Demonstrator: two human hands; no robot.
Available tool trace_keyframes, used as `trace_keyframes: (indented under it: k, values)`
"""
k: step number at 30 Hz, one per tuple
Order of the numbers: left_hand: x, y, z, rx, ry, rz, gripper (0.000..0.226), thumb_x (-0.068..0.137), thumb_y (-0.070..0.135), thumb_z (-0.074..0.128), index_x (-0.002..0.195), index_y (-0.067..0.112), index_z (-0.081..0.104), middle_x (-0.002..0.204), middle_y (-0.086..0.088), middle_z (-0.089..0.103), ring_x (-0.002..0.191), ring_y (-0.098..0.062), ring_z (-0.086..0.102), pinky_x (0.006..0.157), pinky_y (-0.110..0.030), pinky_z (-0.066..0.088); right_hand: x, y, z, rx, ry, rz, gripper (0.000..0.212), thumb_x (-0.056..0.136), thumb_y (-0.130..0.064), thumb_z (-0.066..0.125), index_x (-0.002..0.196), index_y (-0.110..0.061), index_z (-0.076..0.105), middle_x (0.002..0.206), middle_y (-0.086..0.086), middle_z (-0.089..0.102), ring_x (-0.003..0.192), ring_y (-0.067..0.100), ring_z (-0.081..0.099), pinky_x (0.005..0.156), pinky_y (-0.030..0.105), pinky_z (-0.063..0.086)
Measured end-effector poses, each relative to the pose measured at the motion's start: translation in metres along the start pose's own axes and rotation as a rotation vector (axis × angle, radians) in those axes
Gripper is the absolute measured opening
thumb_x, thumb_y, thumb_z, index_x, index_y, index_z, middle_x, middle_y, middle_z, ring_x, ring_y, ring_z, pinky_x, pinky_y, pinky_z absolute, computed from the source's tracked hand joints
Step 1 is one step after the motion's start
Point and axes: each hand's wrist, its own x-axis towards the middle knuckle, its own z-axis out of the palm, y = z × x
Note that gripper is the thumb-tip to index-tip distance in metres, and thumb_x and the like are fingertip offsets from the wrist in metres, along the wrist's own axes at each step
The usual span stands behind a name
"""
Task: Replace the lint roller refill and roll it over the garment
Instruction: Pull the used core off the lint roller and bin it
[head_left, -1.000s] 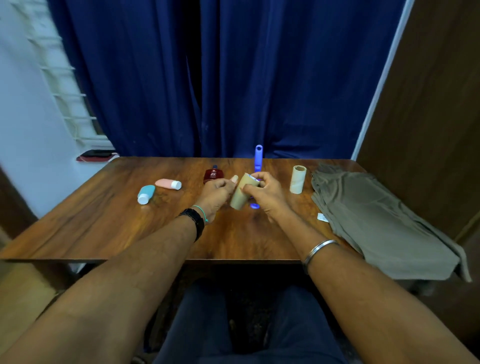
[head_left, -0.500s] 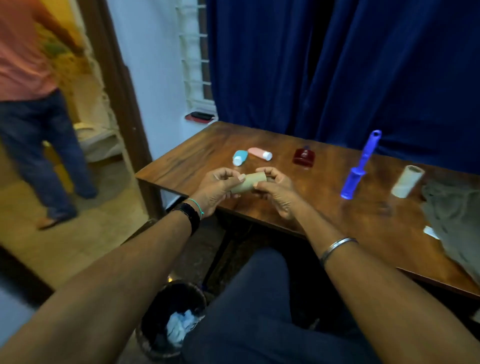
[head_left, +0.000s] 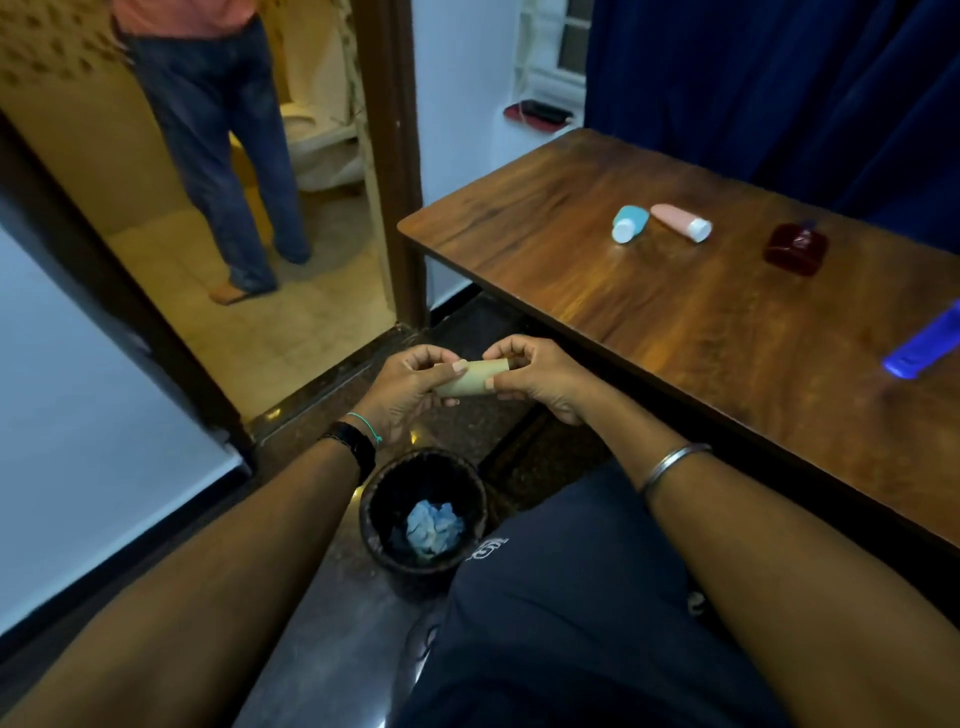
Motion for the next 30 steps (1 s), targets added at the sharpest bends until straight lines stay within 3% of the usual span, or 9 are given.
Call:
trace_keyframes:
  k: [6, 9, 14, 18, 21, 25, 28, 30]
  values:
    - [-0.005, -0.050, -0.037, 0.006, 0.118, -0.177, 0.006, 0.097, 0.012, 0.076, 0.101, 0.009, 0.073, 0.107, -0.016, 0.073, 0.091, -0.026, 0.074, 0.066, -0.031, 0.065, 0.033, 0.052, 0.037, 0.089, -0.088, 0.227, 0.028, 0.093, 0.003, 0.075, 0.115, -0.014, 0.074, 0.117, 0.015, 0.071, 0.110, 0.029, 0.074, 0.100, 0.048, 0.063]
    - [-0.008, -0.074, -0.051, -0.014, 0.156, -0.255, 0.002, 0.099, 0.008, 0.071, 0.098, 0.010, 0.071, 0.104, -0.013, 0.073, 0.093, -0.026, 0.072, 0.067, -0.032, 0.066, 0.043, 0.074, 0.052, 0.099, -0.129, 0.323, 0.030, 0.093, 0.005, 0.074, 0.117, -0.012, 0.071, 0.131, 0.020, 0.069, 0.120, 0.035, 0.073, 0.102, 0.048, 0.062]
    - [-0.013, -0.114, -0.070, -0.043, 0.237, -0.363, 0.007, 0.098, 0.011, 0.075, 0.098, 0.007, 0.069, 0.104, -0.014, 0.072, 0.096, -0.026, 0.072, 0.077, -0.039, 0.068, 0.052, 0.105, 0.076, 0.098, -0.157, 0.435, 0.025, 0.094, 0.004, 0.075, 0.113, -0.011, 0.066, 0.141, 0.023, 0.063, 0.127, 0.036, 0.068, 0.104, 0.048, 0.061]
    - [-0.013, -0.137, -0.077, -0.034, 0.290, -0.421, 0.012, 0.096, 0.015, 0.079, 0.091, 0.010, 0.069, 0.109, -0.016, 0.071, 0.108, -0.032, 0.072, 0.080, -0.043, 0.068, 0.060, 0.125, 0.087, 0.080, -0.136, 0.504, 0.034, 0.096, 0.004, 0.073, 0.129, -0.003, 0.065, 0.142, 0.022, 0.063, 0.129, 0.036, 0.067, 0.102, 0.046, 0.062]
    - [-0.010, -0.149, -0.083, -0.009, 0.310, -0.463, 0.013, 0.095, 0.018, 0.081, 0.090, 0.012, 0.071, 0.114, -0.019, 0.073, 0.121, -0.041, 0.071, 0.078, -0.043, 0.068, 0.063, 0.134, 0.093, 0.075, -0.139, 0.542, 0.032, 0.097, 0.003, 0.073, 0.126, -0.006, 0.066, 0.141, 0.021, 0.063, 0.129, 0.035, 0.067, 0.102, 0.047, 0.062]
    - [-0.009, -0.157, -0.087, 0.026, 0.330, -0.488, 0.018, 0.096, 0.023, 0.080, 0.102, 0.008, 0.071, 0.126, -0.022, 0.073, 0.121, -0.041, 0.072, 0.082, -0.048, 0.067, 0.066, 0.140, 0.094, 0.056, -0.154, 0.564, 0.035, 0.097, -0.003, 0.075, 0.130, -0.008, 0.065, 0.135, 0.018, 0.065, 0.120, 0.031, 0.071, 0.096, 0.043, 0.065]
    - [-0.010, -0.154, -0.090, 0.109, 0.361, -0.522, 0.040, 0.101, 0.039, 0.072, 0.124, 0.006, 0.070, 0.110, -0.012, 0.074, 0.106, -0.034, 0.073, 0.078, -0.047, 0.062, 0.067, 0.140, 0.091, -0.006, -0.107, 0.551, 0.050, 0.098, -0.013, 0.077, 0.145, -0.010, 0.059, 0.133, 0.012, 0.063, 0.114, 0.027, 0.070, 0.080, 0.033, 0.067]
    - [-0.010, -0.152, -0.093, 0.131, 0.368, -0.532, 0.045, 0.101, 0.046, 0.068, 0.128, 0.009, 0.069, 0.105, -0.006, 0.072, 0.100, -0.029, 0.069, 0.079, -0.047, 0.057, 0.069, 0.139, 0.086, -0.043, -0.063, 0.529, 0.050, 0.099, -0.015, 0.076, 0.145, -0.010, 0.059, 0.134, 0.010, 0.061, 0.125, 0.029, 0.066, 0.089, 0.037, 0.065]
